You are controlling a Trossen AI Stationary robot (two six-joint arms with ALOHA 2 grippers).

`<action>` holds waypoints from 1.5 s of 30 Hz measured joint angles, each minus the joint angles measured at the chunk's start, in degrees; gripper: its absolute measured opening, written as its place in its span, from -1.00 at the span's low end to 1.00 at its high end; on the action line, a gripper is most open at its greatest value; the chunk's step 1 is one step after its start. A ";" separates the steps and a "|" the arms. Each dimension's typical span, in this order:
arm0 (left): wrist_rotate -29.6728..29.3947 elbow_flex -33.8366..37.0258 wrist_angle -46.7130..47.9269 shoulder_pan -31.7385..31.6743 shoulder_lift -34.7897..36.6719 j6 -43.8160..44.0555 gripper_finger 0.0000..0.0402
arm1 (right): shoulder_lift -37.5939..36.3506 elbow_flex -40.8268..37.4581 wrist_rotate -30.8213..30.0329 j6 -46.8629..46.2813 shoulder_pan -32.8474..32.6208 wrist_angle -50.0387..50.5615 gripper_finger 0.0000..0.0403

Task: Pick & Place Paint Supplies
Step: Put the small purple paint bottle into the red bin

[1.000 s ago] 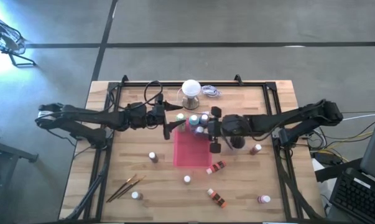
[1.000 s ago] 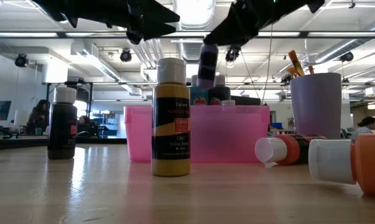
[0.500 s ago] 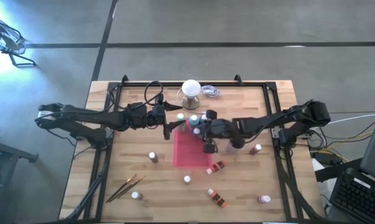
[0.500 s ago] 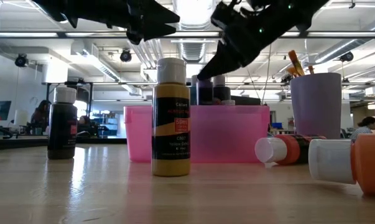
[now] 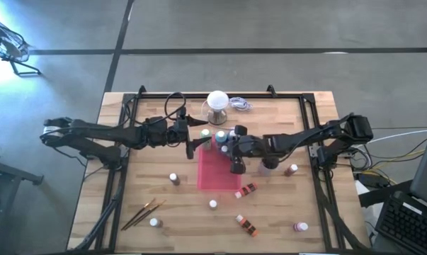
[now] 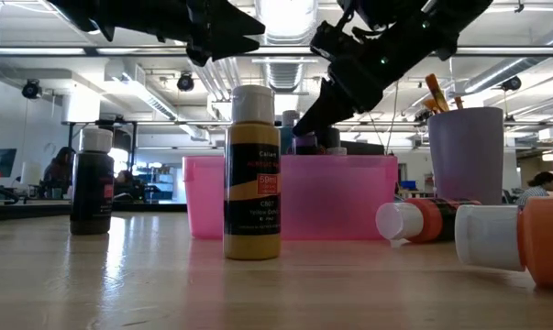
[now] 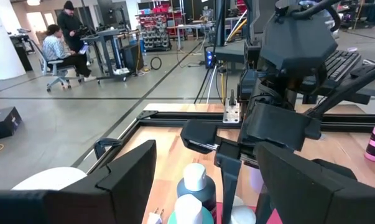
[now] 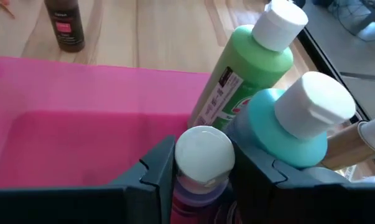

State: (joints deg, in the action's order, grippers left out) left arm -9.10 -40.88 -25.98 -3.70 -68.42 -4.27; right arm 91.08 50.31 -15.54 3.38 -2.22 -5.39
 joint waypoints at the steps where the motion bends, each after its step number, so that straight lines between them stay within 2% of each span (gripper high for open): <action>1: 0.00 0.00 -0.04 0.00 0.00 0.00 0.41 | 0.35 -0.39 0.21 0.00 0.06 -0.95 -0.43; 10: 0.00 0.00 -0.04 0.00 0.00 0.00 0.41 | 1.82 -1.58 0.38 -0.02 0.57 -3.07 -0.34; 18: 0.00 0.00 -0.07 0.00 0.00 0.00 0.41 | 2.45 -1.69 0.58 -0.14 0.64 -3.09 -0.43; 25: 0.00 -0.02 -0.10 0.00 0.00 -0.02 0.41 | 4.34 -1.71 1.02 -0.39 0.74 -3.09 -0.31; 33: 0.01 -0.02 -0.09 0.00 0.00 -0.01 0.41 | 4.38 -1.71 0.97 -0.41 0.81 -2.94 -0.39; 45: 0.02 -0.02 -0.07 -0.02 0.00 -0.02 0.41 | 4.24 -1.69 0.87 -1.79 1.53 -2.04 0.07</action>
State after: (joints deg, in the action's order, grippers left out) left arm -9.08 -40.91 -26.04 -3.72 -68.42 -4.29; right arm 95.32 48.62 -14.67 1.58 -0.69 -7.43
